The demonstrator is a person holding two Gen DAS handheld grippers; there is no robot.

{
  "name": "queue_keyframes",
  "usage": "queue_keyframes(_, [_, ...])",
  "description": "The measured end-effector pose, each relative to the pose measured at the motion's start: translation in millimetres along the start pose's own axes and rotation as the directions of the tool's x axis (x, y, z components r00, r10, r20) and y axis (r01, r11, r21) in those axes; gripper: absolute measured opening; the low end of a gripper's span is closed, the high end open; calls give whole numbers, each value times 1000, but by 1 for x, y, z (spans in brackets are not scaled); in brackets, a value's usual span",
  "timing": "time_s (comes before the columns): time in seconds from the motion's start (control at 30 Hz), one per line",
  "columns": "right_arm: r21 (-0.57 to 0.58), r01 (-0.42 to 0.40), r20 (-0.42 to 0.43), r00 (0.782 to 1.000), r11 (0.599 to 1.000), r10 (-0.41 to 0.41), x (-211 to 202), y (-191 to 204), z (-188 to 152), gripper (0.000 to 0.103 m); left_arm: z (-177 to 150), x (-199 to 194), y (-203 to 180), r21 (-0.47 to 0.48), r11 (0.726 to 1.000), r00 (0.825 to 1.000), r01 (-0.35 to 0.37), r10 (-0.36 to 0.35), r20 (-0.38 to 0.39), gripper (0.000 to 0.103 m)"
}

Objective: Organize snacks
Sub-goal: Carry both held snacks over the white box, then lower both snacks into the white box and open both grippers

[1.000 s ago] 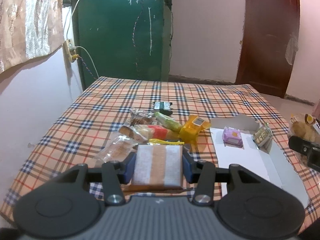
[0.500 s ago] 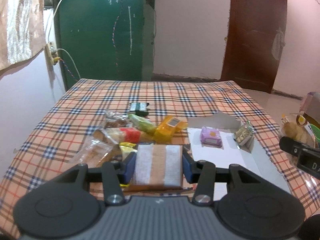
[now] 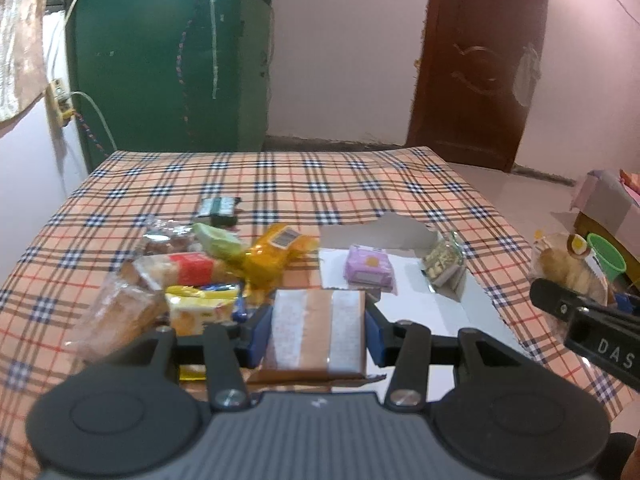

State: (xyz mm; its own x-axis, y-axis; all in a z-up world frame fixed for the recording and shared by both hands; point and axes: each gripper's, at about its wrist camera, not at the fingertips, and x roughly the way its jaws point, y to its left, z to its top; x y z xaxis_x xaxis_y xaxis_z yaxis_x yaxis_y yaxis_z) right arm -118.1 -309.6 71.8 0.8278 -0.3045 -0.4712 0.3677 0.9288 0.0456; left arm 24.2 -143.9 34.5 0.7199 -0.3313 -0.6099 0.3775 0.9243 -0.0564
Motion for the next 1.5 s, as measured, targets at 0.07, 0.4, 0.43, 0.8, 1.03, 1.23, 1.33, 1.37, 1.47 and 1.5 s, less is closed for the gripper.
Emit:
queue_keyframes(0.07, [9, 7, -7, 1000, 1000, -6, 4, -5, 0, 62, 0, 5, -4, 8, 1000, 1000, 6, -6, -8, 47])
queue_keyframes(0.4, [10, 0, -44, 999, 1000, 1, 32, -14, 3, 62, 6, 33, -21, 28, 999, 999, 18, -17, -35, 47])
queue_keyframes(0.43, [11, -3, -48, 999, 1000, 4, 35, -14, 3, 62, 8, 36, -23, 28, 999, 999, 19, -18, -37, 47])
queue_keyframes(0.8, [11, -17, -91, 996, 1000, 18, 81, -12, 8, 62, 14, 74, -28, 33, 999, 997, 20, -18, -69, 47])
queue_keyframes(1.03, [1, -19, -114, 993, 1000, 19, 107, -6, 11, 62, 18, 93, -30, 25, 999, 996, 39, -37, -80, 47])
queue_keyframes(1.23, [-4, -12, -126, 992, 1000, 11, 126, -5, 13, 62, 21, 107, -33, 20, 997, 993, 78, -76, -87, 47])
queue_keyframes(1.33, [-5, -5, -123, 992, 1000, 5, 132, -6, 15, 66, 23, 114, -33, -3, 994, 990, 106, -106, -89, 49])
queue_keyframes(1.37, [-2, -4, -122, 993, 1000, 4, 133, -8, 15, 68, 23, 116, -31, -14, 993, 989, 117, -118, -91, 51])
queue_keyframes(1.47, [-4, 4, -110, 994, 1000, -4, 132, -11, 17, 74, 22, 117, -28, -24, 993, 988, 118, -120, -94, 58])
queue_keyframes(1.5, [2, -2, -110, 994, 1000, 3, 131, -11, 18, 74, 22, 116, -28, -20, 993, 989, 114, -116, -94, 59])
